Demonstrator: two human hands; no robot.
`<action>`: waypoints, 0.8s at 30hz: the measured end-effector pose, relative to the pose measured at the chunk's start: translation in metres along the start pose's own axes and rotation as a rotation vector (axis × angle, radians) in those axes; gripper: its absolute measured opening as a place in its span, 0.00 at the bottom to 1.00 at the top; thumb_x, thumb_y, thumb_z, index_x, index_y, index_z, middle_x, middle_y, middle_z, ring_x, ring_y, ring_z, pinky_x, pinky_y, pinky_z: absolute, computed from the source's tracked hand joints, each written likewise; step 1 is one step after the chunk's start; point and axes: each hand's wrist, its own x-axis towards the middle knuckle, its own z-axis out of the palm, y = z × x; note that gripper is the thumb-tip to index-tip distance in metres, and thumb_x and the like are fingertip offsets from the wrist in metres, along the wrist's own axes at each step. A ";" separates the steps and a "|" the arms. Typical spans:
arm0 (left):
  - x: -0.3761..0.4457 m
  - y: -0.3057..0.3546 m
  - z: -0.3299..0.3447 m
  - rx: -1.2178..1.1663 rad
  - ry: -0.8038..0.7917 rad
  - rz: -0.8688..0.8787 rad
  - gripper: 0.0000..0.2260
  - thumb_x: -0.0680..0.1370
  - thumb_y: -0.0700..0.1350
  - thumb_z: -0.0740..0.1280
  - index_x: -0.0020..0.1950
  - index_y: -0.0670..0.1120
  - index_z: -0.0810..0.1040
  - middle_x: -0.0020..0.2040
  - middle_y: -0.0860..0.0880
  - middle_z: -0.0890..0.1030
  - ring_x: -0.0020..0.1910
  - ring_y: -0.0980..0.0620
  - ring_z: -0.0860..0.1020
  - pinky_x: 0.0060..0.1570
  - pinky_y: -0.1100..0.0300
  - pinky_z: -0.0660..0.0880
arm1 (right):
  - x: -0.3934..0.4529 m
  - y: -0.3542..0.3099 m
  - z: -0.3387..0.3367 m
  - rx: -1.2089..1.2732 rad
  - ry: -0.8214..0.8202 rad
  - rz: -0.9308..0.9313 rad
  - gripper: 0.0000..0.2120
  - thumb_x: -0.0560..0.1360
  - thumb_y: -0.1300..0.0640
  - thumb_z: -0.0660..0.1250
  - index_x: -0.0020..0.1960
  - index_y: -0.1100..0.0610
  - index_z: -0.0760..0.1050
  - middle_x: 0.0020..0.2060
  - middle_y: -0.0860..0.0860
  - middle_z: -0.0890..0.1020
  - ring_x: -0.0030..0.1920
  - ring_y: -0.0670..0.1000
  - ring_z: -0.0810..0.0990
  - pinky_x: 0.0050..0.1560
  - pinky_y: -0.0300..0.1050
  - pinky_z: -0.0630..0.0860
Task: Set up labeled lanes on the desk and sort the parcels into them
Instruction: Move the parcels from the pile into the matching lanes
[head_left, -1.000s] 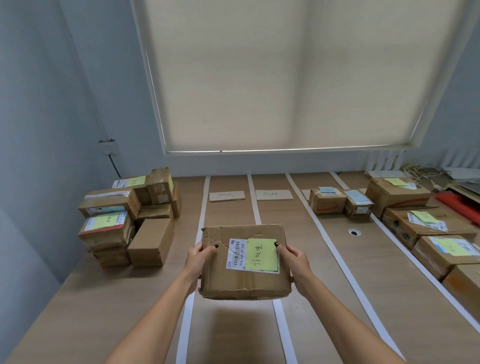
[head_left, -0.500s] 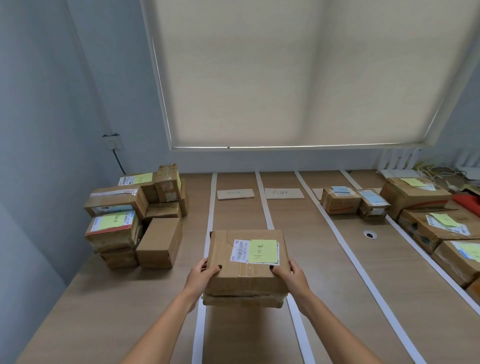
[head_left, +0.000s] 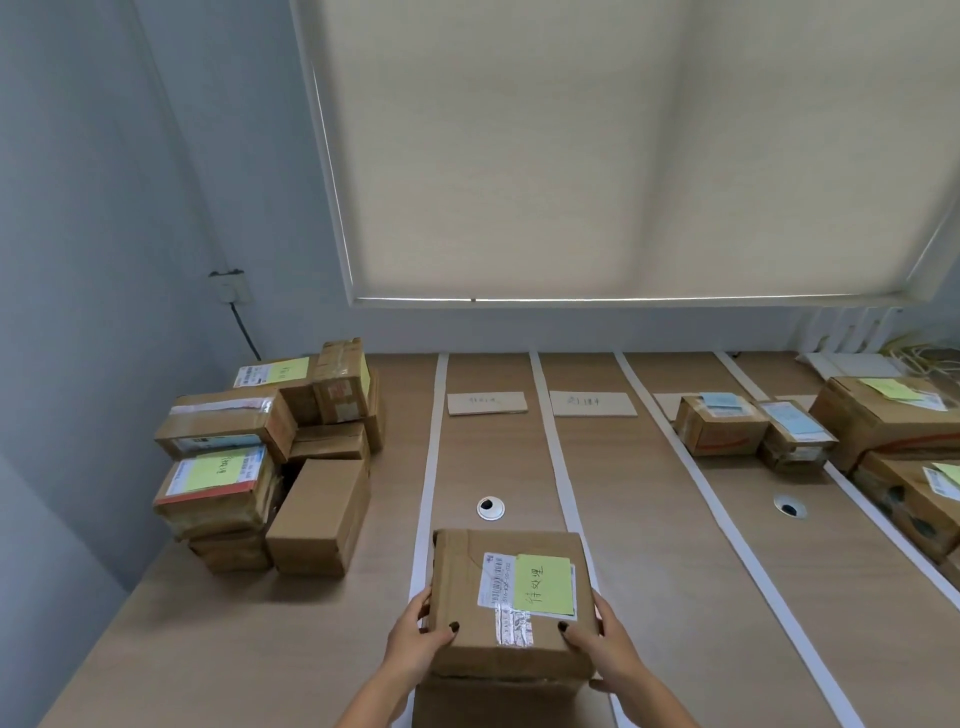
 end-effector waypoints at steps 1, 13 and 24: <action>0.005 0.003 0.001 0.002 0.020 0.011 0.28 0.75 0.38 0.69 0.73 0.48 0.63 0.68 0.45 0.70 0.64 0.45 0.72 0.59 0.51 0.74 | 0.005 -0.003 0.001 -0.012 0.028 -0.028 0.27 0.76 0.56 0.65 0.71 0.45 0.60 0.51 0.46 0.72 0.50 0.50 0.74 0.36 0.43 0.73; 0.095 0.067 0.019 0.017 0.169 0.089 0.25 0.77 0.35 0.63 0.73 0.45 0.63 0.67 0.43 0.73 0.66 0.45 0.71 0.63 0.52 0.70 | 0.100 -0.074 0.013 -0.020 0.311 -0.097 0.23 0.71 0.58 0.71 0.65 0.57 0.72 0.57 0.57 0.78 0.51 0.54 0.76 0.48 0.44 0.72; 0.255 0.151 0.017 0.100 0.144 0.141 0.24 0.80 0.38 0.59 0.76 0.46 0.58 0.71 0.46 0.69 0.69 0.46 0.68 0.66 0.53 0.67 | 0.253 -0.169 0.028 -0.042 0.376 -0.134 0.23 0.73 0.56 0.69 0.67 0.56 0.72 0.60 0.57 0.78 0.57 0.57 0.76 0.49 0.44 0.71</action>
